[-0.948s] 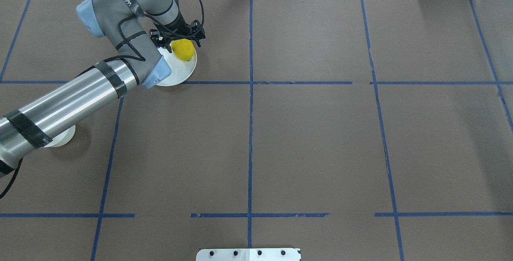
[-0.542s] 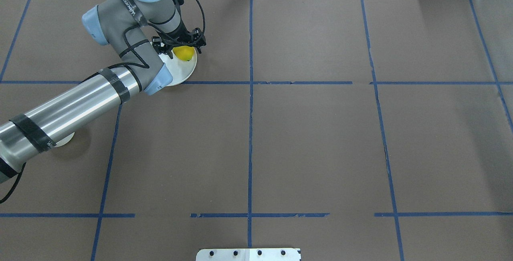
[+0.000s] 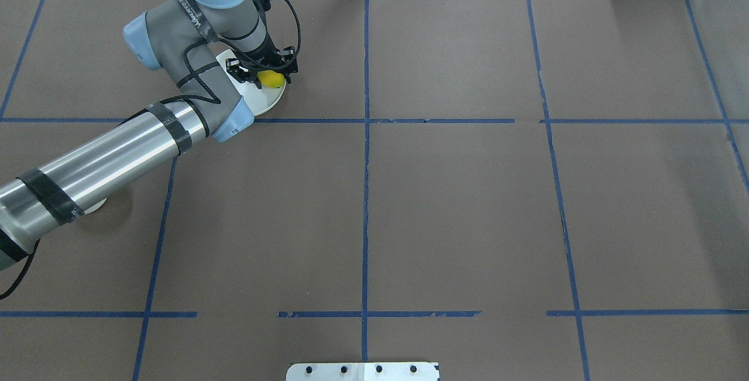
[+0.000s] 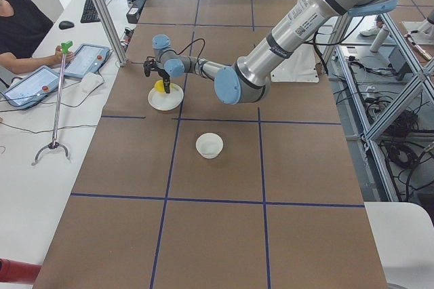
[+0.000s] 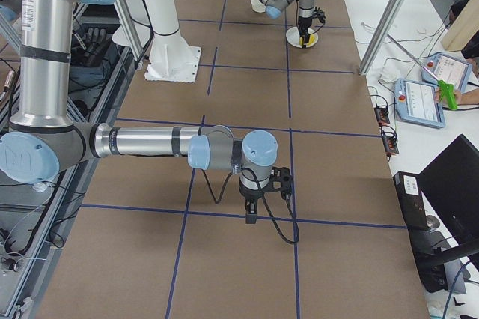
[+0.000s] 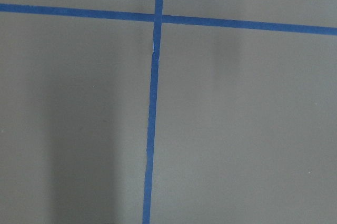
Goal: Move lemon from plate to bowl
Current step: 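Lower the left gripper and close it around the yellow lemon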
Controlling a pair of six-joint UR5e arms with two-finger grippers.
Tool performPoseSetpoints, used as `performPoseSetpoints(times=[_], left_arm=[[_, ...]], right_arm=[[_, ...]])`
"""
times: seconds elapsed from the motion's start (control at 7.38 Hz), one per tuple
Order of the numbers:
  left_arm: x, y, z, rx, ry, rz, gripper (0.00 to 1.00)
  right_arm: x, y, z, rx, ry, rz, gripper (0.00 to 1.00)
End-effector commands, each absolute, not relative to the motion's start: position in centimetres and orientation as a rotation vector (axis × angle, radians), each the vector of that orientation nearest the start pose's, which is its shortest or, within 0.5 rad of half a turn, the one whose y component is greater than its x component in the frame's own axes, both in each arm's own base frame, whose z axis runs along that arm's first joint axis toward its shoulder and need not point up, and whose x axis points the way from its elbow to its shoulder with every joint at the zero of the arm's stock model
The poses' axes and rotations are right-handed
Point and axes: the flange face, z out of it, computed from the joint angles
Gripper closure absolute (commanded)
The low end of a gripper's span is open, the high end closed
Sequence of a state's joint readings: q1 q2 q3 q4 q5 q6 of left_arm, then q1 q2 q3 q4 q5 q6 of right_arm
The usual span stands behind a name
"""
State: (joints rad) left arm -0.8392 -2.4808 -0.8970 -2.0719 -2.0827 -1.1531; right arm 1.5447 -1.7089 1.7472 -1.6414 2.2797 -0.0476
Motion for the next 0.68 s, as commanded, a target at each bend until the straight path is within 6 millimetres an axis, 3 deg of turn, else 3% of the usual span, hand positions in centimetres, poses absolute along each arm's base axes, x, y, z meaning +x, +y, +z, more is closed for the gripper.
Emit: performPoseSetpoints(times=[0.0, 0.27, 0.41, 0.54], left_arm=[[49.3, -69.5, 32.5, 0.033, 0.876, -0.212, 0.83], [47.6, -69.5, 30.6, 0.034, 0.899, -0.214, 0.83], [45.3, -69.1, 29.8, 0.028, 0.901, -0.226, 0.83], [42.5, -66.4, 30.5, 0.042, 0.912, -0.224, 0.83]], right_arm=[[5.7, -43.2, 64.7, -0.023, -0.709, -0.059, 0.0], [5.7, -43.2, 64.7, -0.023, -0.709, -0.059, 0.0], [5.7, -43.2, 64.7, -0.023, -0.709, -0.059, 0.0], [5.7, -43.2, 64.7, -0.023, -0.709, -0.059, 0.0]])
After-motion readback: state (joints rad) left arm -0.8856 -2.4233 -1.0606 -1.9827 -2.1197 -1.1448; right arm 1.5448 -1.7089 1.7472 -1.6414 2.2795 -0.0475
